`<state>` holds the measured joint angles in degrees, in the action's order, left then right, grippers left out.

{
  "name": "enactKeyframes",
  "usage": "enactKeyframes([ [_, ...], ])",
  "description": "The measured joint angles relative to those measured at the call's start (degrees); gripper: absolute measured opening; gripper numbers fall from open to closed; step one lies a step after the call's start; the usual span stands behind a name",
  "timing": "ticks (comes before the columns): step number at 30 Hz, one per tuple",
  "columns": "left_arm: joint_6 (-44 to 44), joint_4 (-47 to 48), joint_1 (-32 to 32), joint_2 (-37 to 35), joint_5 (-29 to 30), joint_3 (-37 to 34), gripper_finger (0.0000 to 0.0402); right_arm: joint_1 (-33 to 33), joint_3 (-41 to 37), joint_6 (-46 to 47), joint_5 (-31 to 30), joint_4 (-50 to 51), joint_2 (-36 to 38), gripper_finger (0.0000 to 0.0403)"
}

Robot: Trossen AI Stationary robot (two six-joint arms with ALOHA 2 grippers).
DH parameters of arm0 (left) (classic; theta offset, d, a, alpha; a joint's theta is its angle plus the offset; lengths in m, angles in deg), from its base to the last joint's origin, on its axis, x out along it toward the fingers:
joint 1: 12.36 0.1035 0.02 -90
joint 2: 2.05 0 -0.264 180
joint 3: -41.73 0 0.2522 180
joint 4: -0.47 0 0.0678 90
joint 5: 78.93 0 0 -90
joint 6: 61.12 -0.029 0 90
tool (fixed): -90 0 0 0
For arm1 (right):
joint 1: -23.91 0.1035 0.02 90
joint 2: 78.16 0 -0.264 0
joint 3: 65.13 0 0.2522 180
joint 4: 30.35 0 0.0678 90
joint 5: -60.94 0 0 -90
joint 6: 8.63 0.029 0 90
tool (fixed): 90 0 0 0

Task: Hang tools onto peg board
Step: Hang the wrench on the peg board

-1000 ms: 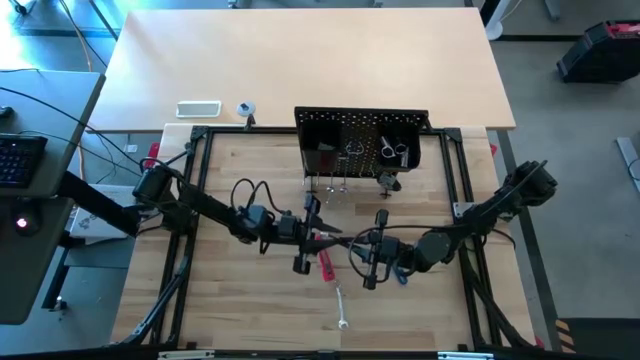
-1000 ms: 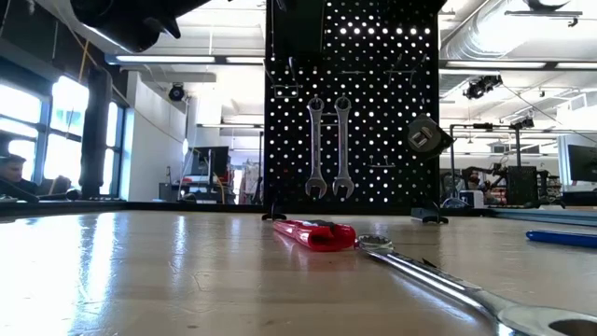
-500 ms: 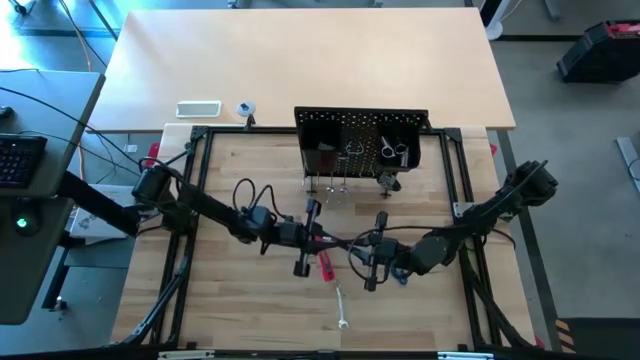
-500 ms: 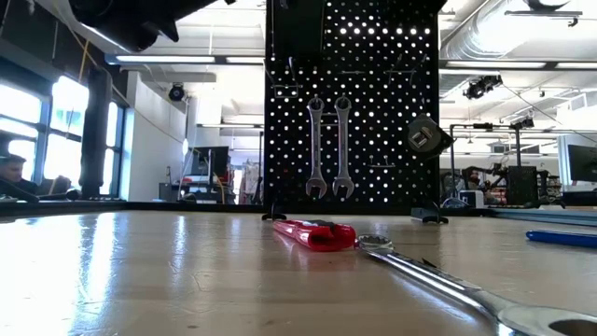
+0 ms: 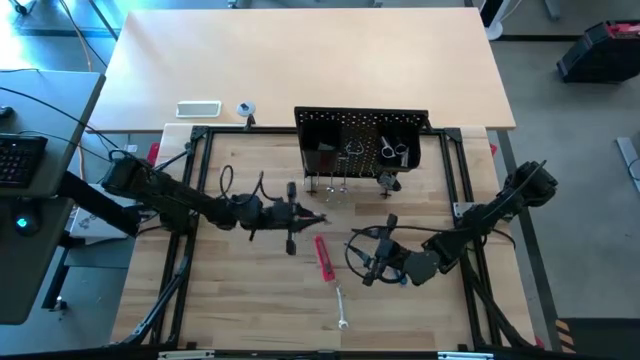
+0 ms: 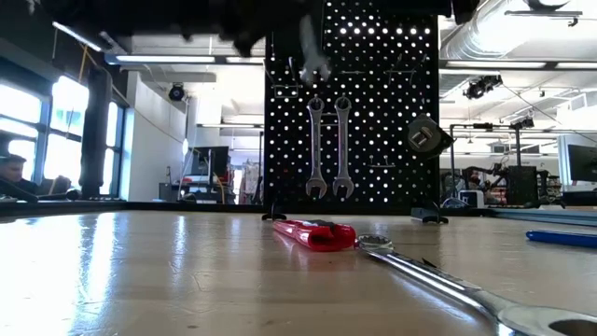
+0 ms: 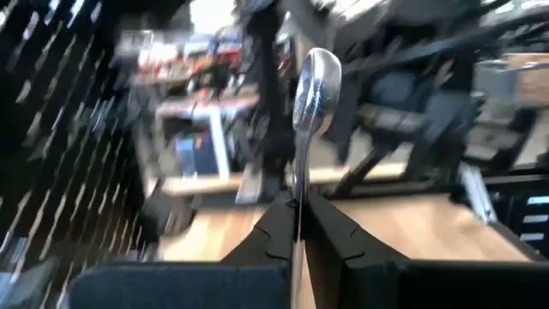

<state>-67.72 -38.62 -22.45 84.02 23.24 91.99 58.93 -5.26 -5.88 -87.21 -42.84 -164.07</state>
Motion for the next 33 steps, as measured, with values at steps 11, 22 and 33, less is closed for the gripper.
enactKeyframes([
  [11, 11.9, 0.1, 6.5, -2.4, -1.7, -12.6, 0.0001, 1.0, 0.0, 3.5, -0.6, 4.4, 0.0, 0.0185],
  [22, 10.6, 3.5, 14.9, -2.4, -13.7, -9.8, 0.0, 0.6, 0.0, 3.9, -0.8, 4.2, 0.0, 0.0186],
  [33, 3.5, 17.0, 17.4, -2.4, -17.3, -1.8, 0.0, 0.6, 0.0, 4.8, -0.8, 4.6, 0.0, 0.0186],
])
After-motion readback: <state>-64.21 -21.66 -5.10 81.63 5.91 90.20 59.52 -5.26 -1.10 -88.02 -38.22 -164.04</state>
